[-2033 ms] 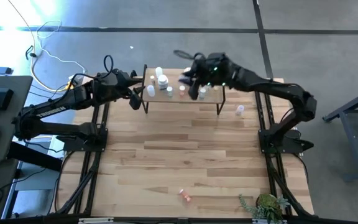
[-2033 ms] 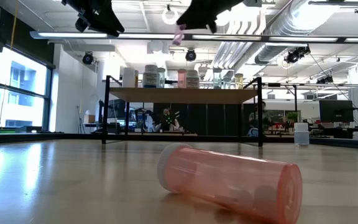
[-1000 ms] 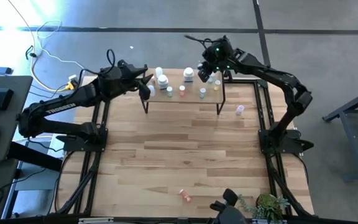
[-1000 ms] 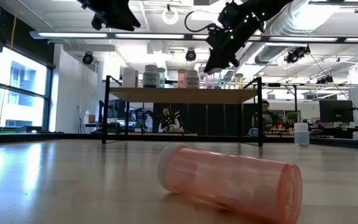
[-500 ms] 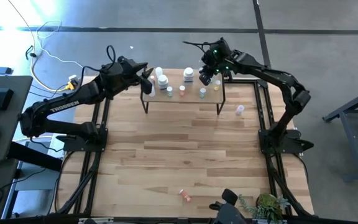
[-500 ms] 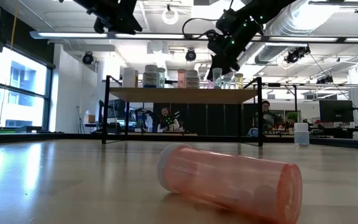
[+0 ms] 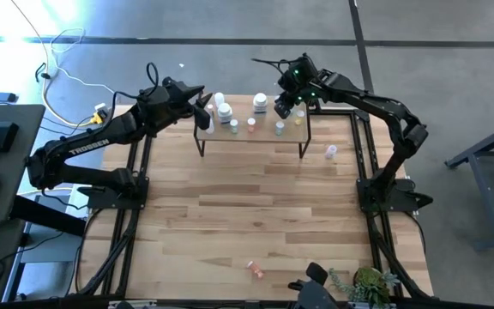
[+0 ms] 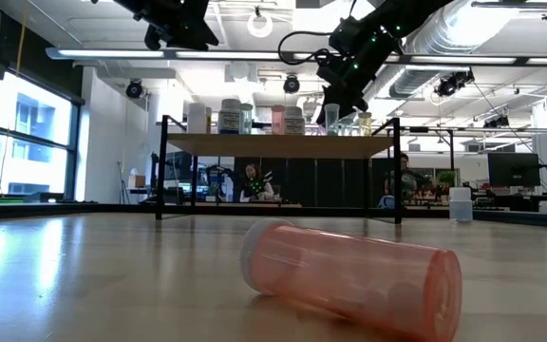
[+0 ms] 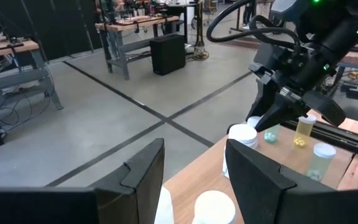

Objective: Pick and place medicine bottles onto shelf by color
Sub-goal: Put the purple pill bottle on the shelf

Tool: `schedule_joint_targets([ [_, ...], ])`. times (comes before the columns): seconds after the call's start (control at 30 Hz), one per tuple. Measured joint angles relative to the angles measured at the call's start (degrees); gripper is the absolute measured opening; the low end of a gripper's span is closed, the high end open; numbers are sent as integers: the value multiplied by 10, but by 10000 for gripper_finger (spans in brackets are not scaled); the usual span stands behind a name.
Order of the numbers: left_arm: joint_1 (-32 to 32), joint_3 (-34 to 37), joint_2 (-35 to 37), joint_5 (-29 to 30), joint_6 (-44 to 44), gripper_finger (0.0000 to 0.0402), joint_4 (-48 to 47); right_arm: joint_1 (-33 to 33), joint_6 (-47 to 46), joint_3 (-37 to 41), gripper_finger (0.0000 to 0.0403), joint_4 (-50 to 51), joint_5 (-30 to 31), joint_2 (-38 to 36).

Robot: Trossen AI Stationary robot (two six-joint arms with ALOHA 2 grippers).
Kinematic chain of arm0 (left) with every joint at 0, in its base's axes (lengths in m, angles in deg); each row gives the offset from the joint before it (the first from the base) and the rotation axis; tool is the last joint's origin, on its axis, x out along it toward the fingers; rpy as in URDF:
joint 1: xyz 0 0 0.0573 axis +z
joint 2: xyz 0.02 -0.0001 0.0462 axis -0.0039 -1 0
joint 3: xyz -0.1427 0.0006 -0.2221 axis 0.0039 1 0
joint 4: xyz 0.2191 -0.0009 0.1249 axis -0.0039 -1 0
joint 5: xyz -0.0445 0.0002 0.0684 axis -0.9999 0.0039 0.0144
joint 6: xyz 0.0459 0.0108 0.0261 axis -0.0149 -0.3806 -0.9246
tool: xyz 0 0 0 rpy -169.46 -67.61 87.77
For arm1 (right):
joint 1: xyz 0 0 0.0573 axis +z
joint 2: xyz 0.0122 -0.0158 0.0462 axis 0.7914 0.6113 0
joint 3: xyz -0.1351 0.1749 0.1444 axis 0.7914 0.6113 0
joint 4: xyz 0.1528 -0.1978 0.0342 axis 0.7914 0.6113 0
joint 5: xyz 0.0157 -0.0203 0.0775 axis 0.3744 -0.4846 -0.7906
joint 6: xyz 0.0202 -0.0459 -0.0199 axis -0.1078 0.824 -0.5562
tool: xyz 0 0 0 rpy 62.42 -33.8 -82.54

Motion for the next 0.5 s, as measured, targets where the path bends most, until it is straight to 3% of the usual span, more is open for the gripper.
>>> schedule_joint_targets([
  [0.5, 0, 0, 0, 1, 0, 160, 0, 0, -7, 0, 113, -2, 0, 0],
])
